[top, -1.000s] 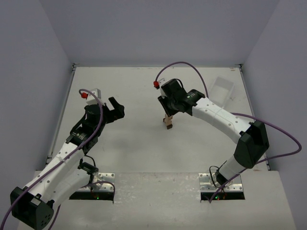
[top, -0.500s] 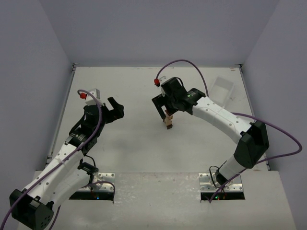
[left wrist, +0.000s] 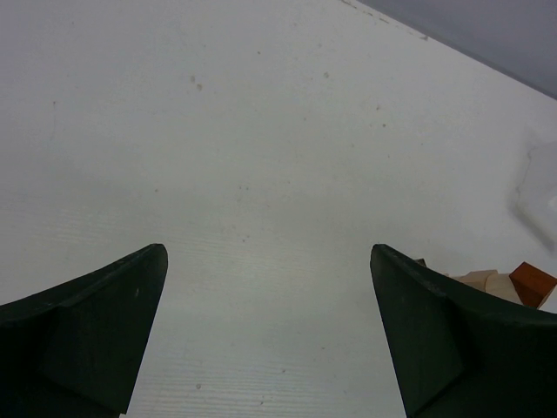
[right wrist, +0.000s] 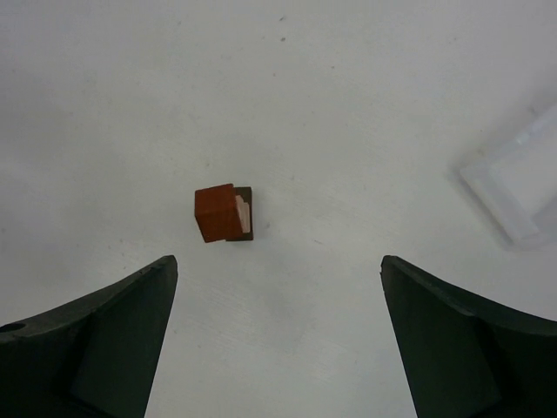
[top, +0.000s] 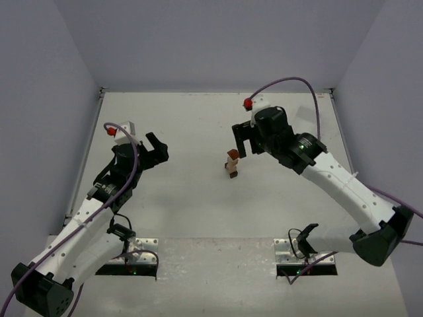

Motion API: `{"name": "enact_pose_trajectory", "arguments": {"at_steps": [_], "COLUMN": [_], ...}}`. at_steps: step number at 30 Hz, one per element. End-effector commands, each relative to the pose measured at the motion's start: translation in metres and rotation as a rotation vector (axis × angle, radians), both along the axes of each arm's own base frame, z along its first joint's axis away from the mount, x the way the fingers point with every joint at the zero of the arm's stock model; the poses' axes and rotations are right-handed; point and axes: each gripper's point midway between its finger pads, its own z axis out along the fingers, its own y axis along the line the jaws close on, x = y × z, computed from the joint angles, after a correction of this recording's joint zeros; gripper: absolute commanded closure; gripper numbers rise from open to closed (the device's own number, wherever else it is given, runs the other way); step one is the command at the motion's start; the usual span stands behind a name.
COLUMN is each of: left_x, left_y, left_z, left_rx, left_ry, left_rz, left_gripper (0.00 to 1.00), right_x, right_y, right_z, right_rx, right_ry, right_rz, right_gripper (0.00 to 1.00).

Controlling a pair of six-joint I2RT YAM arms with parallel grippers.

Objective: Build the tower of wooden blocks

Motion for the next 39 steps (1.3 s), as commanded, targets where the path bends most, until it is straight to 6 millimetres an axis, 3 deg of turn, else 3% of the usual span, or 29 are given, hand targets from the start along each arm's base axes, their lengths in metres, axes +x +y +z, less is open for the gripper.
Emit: {"name": "enact_pose_trajectory", "arguments": {"at_steps": [1, 3, 5, 10, 13, 16, 20, 29, 39], "left_x": [0.004, 0.005, 0.006, 0.004, 0.001, -0.001, -0.005, -0.01, -0.01], "left_y": [0.01, 0.01, 0.009, 0.012, 0.013, 0.013, 0.014, 0.016, 0.02], "left_z": [0.021, 0.018, 0.014, 0.001, -0.003, -0.003, 0.001, 0.0, -0.002], "left_rx": [-0.023, -0.023, -0.02, -0.019, -0.032, -0.043, -0.058, -0.075, -0.078], "left_ry": [-0.038, -0.043, -0.041, -0.02, -0.013, -0.022, -0.04, -0.045, -0.037], "left_rz": [0.073, 0.072, 0.063, 0.089, 0.093, 0.094, 0.091, 0.102, 0.131], "left_gripper": [0.0, 0.0, 0.0, 0.0, 0.0, 0.0, 0.0, 0.0, 0.0], "right_x": [-0.007, -0.02, -0.029, -0.054, -0.065, -0.071, -0.079, -0.076, -0.076], "right_y": [-0.061, -0.08, -0.099, -0.12, -0.134, -0.144, -0.156, -0.157, -0.161], "right_z": [-0.028, -0.06, -0.08, -0.134, -0.161, -0.176, -0.181, -0.156, -0.155], "right_rx": [0.053, 0.051, 0.041, 0.03, 0.035, 0.043, 0.041, 0.19, 0.183], "right_ry": [0.043, 0.109, 0.131, 0.195, 0.213, 0.191, 0.154, -0.024, -0.036], "right_rz": [-0.221, -0.273, -0.343, -0.448, -0.523, -0.593, -0.638, -0.63, -0.652], "right_gripper": [0.01, 0.01, 0.01, 0.01, 0.01, 0.01, 0.01, 0.01, 0.01]}}
